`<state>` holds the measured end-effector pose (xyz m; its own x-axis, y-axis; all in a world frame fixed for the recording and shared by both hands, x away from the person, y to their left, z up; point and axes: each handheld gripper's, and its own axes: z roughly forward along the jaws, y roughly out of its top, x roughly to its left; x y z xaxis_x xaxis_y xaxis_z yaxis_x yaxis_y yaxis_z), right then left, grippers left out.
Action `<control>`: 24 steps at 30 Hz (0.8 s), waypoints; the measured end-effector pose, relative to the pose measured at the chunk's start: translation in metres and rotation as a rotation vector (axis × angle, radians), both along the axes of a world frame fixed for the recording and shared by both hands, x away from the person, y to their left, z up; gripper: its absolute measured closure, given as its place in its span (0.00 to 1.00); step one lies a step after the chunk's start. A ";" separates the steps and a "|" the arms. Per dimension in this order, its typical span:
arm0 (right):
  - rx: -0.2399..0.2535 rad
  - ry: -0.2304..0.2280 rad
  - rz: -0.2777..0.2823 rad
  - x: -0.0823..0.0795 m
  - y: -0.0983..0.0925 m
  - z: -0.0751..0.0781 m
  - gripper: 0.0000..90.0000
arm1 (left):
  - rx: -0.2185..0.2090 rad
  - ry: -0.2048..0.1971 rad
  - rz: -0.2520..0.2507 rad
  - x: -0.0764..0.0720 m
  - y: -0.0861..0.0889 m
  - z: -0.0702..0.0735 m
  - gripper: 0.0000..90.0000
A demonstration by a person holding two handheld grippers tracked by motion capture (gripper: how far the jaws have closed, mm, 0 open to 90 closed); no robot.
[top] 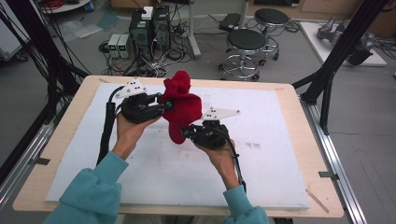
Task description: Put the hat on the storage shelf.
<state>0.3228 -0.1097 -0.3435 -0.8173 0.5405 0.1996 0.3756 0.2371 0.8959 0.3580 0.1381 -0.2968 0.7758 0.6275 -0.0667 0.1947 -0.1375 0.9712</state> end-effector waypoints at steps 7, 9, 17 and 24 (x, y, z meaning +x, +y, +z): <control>0.011 -0.023 -0.022 0.002 -0.005 0.001 0.95 | -0.024 -0.036 -0.001 -0.001 0.001 -0.001 0.13; 0.013 -0.024 -0.027 0.002 -0.006 0.001 0.95 | -0.047 -0.037 -0.016 -0.001 0.004 -0.001 0.12; 0.041 -0.049 -0.083 0.008 -0.017 0.003 0.95 | -0.004 -0.018 -0.032 -0.001 0.023 -0.005 0.09; 0.052 -0.074 -0.118 0.025 -0.024 0.003 0.95 | 0.090 -0.035 -0.002 -0.010 0.042 -0.022 0.09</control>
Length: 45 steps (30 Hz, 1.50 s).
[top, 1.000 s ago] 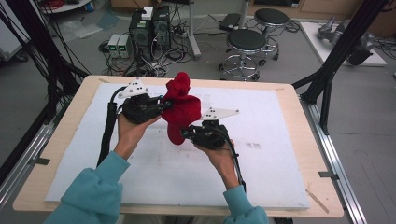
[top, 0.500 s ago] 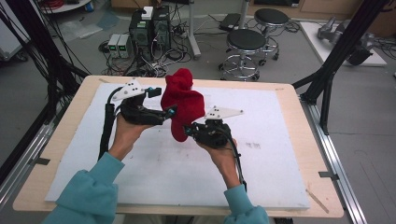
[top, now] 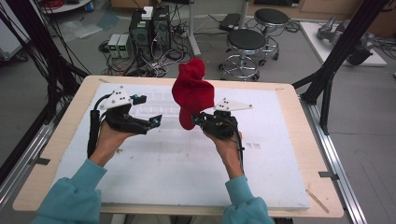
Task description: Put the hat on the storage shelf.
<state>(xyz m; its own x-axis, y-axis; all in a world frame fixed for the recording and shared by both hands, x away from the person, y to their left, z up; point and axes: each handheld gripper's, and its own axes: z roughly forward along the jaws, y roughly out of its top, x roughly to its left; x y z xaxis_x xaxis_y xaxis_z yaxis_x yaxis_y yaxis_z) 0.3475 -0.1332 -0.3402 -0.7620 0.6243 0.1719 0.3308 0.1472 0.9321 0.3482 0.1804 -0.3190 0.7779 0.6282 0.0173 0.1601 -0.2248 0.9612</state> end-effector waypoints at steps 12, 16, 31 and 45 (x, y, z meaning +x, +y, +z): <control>0.016 -0.048 -0.081 0.030 -0.010 0.008 0.95 | 0.016 0.057 0.022 -0.018 0.053 -0.057 0.10; 0.006 -0.062 -0.094 0.040 -0.014 0.011 0.95 | 0.024 0.060 0.039 -0.023 0.064 -0.068 0.10; -0.044 -0.030 -0.149 0.071 -0.006 -0.007 0.95 | -0.019 0.097 0.110 -0.042 0.099 -0.110 0.10; -0.073 0.020 -0.166 0.085 0.001 -0.026 0.95 | -0.040 0.104 0.134 -0.050 0.111 -0.124 0.10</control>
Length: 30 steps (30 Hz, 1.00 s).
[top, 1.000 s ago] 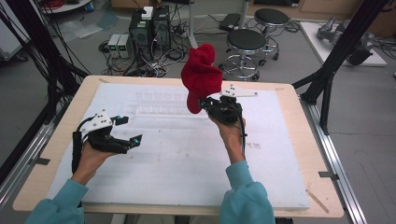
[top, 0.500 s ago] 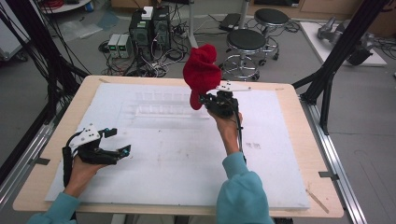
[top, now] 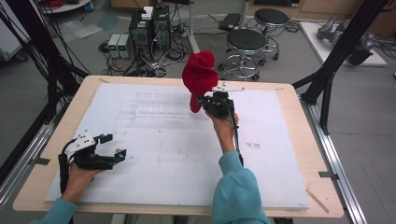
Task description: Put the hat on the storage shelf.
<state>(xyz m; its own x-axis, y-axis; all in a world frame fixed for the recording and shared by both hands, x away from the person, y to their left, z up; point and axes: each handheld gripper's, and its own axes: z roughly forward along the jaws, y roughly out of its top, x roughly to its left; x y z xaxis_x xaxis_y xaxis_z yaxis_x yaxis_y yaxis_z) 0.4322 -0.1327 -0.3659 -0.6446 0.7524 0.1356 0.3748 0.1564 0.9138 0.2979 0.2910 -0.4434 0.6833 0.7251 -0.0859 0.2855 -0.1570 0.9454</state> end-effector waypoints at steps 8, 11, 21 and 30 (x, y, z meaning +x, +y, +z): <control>-0.005 0.021 0.002 0.002 0.002 -0.004 0.95 | -0.025 -0.019 0.022 -0.004 0.004 -0.004 0.10; -0.010 0.040 0.003 0.001 0.002 -0.004 0.95 | -0.019 -0.027 0.020 -0.005 0.004 -0.004 0.10; -0.064 0.051 -0.015 -0.005 0.001 -0.003 0.84 | -0.019 -0.029 0.032 -0.006 0.004 -0.005 0.10; -0.039 0.052 -0.066 -0.030 -0.017 0.001 0.39 | -0.023 -0.042 0.052 -0.007 0.005 -0.005 0.10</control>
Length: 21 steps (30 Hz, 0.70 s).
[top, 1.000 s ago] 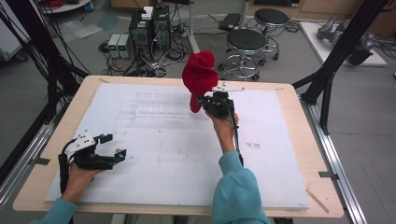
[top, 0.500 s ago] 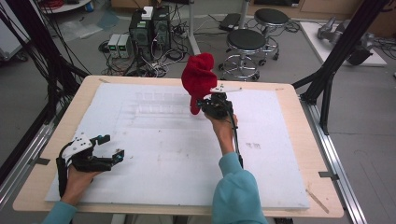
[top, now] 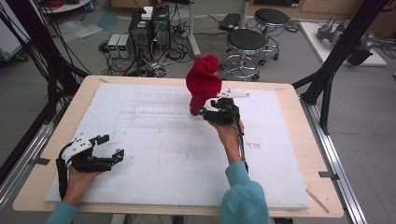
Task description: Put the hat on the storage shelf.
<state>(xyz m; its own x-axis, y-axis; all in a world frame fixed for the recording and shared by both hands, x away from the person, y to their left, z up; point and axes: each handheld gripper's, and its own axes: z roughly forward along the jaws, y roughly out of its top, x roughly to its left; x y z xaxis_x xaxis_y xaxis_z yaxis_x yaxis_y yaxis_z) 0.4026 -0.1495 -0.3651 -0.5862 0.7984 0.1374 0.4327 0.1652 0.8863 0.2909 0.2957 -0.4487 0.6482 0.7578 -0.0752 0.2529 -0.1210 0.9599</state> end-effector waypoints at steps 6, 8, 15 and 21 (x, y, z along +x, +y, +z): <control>0.004 -0.049 -0.012 -0.047 -0.041 0.007 0.13 | -0.002 -0.009 0.009 -0.001 0.000 0.000 0.10; 0.017 -0.067 -0.016 -0.063 -0.058 0.011 0.12 | -0.007 -0.025 0.015 -0.003 0.000 0.000 0.10; -0.017 -0.241 -0.038 -0.123 -0.104 0.005 0.12 | -0.012 -0.074 0.032 -0.008 0.001 -0.001 0.10; 0.041 -0.330 -0.097 -0.147 -0.126 -0.039 0.12 | -0.002 -0.085 0.037 -0.009 0.000 -0.001 0.10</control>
<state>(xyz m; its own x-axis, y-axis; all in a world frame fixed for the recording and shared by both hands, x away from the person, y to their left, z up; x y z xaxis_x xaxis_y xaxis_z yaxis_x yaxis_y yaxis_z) 0.2557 -0.2755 -0.4046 -0.5262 0.8502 -0.0140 0.1333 0.0988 0.9861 0.2818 0.2957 -0.4494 0.6238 0.7812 -0.0231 0.1751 -0.1109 0.9783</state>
